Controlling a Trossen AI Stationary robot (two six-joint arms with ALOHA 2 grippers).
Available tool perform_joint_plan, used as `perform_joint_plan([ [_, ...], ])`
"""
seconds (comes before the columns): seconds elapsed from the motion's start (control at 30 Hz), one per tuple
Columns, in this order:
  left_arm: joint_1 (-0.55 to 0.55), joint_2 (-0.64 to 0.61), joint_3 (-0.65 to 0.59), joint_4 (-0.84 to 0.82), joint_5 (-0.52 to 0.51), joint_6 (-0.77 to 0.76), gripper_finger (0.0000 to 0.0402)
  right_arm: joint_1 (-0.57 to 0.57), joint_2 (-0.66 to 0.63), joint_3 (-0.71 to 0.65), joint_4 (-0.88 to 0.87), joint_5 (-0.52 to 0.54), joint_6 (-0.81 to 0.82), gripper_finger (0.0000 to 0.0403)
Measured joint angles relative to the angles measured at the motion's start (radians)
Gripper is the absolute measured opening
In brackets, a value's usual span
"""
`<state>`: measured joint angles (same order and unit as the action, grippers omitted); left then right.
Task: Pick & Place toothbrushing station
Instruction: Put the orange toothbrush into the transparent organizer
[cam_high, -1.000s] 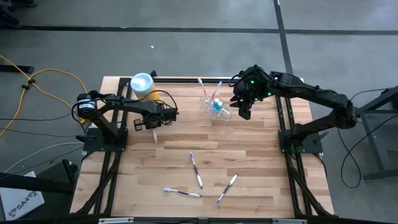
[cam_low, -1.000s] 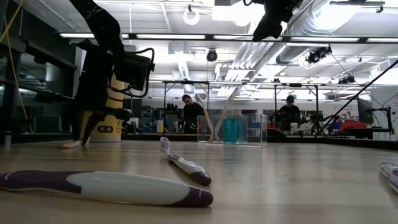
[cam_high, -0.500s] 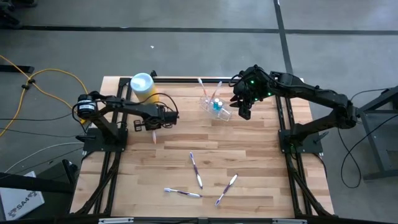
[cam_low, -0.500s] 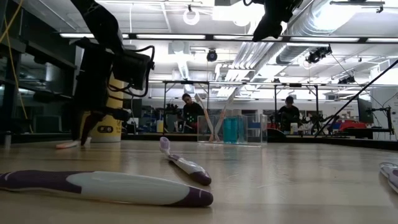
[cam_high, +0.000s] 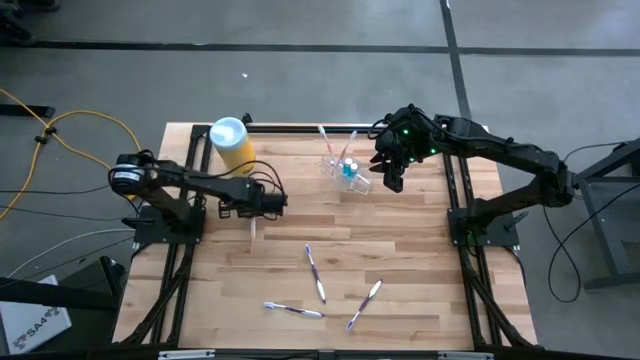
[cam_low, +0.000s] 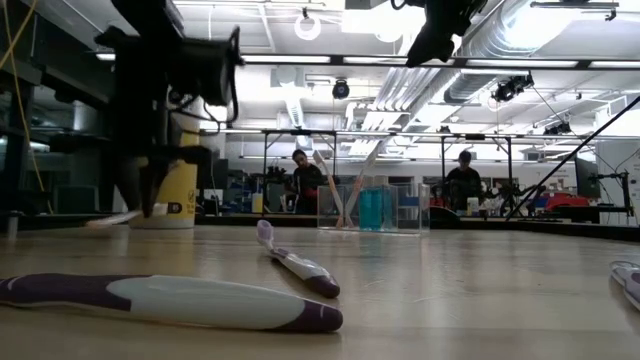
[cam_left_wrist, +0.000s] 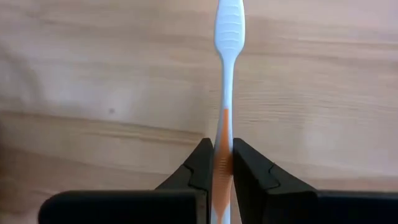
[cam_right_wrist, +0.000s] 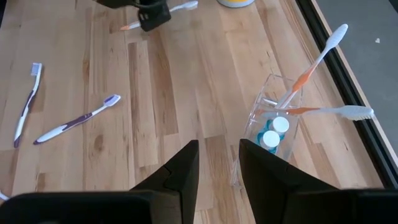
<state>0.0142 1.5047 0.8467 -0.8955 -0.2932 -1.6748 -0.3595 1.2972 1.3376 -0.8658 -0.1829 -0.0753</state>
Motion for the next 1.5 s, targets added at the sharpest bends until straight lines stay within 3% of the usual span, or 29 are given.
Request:
perform_joint_plan([
  [0.2,-0.093,-0.091,0.001,0.034,-0.153,0.006,0.0029,0.000,0.000,0.000,-0.001,0.001,0.004,0.0107],
  [0.37,-0.164,-0.157,0.001,0.126,-0.296,0.096,0.0029,0.000,0.000,0.000,-0.014,0.000,0.004,0.0107],
  [0.57,-0.238,-0.208,0.002,0.290,-0.451,0.252,0.0029,0.000,0.000,0.000,-0.023,-0.031,0.020,0.0107],
  [0.9,-0.257,-0.241,0.002,0.542,-0.592,0.593,0.0029,0.000,0.000,0.000,-0.022,-0.055,0.027,0.0107],
  [1.33,-0.100,-0.204,0.004,0.950,-0.600,0.985,0.0029,0.000,0.000,0.000,-0.021,-0.053,0.030,0.0107],
  [1.5,-0.077,-0.177,0.003,1.059,-0.513,1.107,0.0029,0.000,0.000,0.000,0.003,-0.075,0.028,0.0107],
])
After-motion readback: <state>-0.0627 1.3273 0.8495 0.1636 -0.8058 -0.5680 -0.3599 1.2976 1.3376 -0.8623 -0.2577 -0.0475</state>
